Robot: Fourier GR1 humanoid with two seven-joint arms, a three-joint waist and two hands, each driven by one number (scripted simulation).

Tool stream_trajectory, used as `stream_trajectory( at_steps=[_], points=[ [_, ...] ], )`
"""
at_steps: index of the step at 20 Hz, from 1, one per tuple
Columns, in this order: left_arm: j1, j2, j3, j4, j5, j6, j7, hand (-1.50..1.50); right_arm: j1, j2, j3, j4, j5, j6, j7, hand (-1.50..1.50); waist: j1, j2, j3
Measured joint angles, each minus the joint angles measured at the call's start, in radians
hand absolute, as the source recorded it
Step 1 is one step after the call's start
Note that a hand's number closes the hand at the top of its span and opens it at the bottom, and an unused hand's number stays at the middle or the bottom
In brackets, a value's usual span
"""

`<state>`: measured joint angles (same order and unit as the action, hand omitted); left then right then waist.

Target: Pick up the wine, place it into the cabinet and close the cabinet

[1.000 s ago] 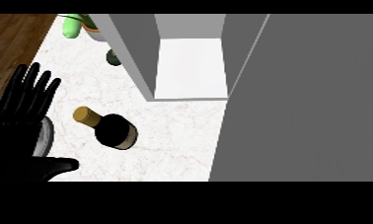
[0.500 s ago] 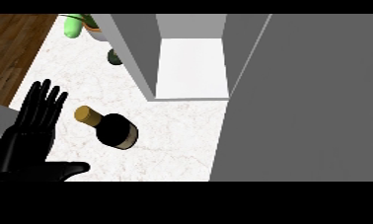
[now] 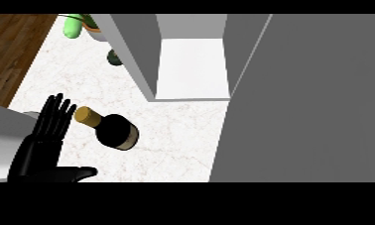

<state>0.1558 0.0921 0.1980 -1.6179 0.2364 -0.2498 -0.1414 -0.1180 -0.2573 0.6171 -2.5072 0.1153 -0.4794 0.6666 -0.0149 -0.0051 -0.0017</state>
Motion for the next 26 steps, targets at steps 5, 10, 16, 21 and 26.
stream_trajectory(
  at_steps=[5, 10, 16, 21, 26],
  points=[
    [-0.044, 0.006, 0.017, 0.142, -0.028, -0.013, -0.083, -1.5, -0.01, -0.011, 0.009, 0.003, 0.003, -0.022, -0.001, -1.5, -0.002, 0.001, 0.0],
    [-0.098, 0.017, 0.037, 0.292, -0.051, -0.02, -0.164, -1.5, -0.023, -0.017, 0.042, 0.005, 0.012, -0.05, 0.0, -1.5, -0.005, 0.0, 0.0],
    [-0.173, 0.026, 0.045, 0.434, -0.054, -0.044, -0.211, -1.5, -0.033, -0.042, 0.043, 0.007, 0.017, -0.065, 0.0, -1.5, -0.004, 0.001, 0.0],
    [-0.207, 0.029, 0.046, 0.551, -0.038, -0.104, -0.253, -1.5, -0.034, -0.068, 0.047, 0.0, 0.019, -0.082, 0.002, -1.5, -0.01, 0.0, -0.001],
    [-0.227, 0.034, 0.041, 0.629, -0.035, -0.15, -0.286, -1.5, -0.044, -0.082, 0.048, 0.001, 0.021, -0.095, 0.01, -1.5, -0.005, 0.001, 0.0]
  ],
)
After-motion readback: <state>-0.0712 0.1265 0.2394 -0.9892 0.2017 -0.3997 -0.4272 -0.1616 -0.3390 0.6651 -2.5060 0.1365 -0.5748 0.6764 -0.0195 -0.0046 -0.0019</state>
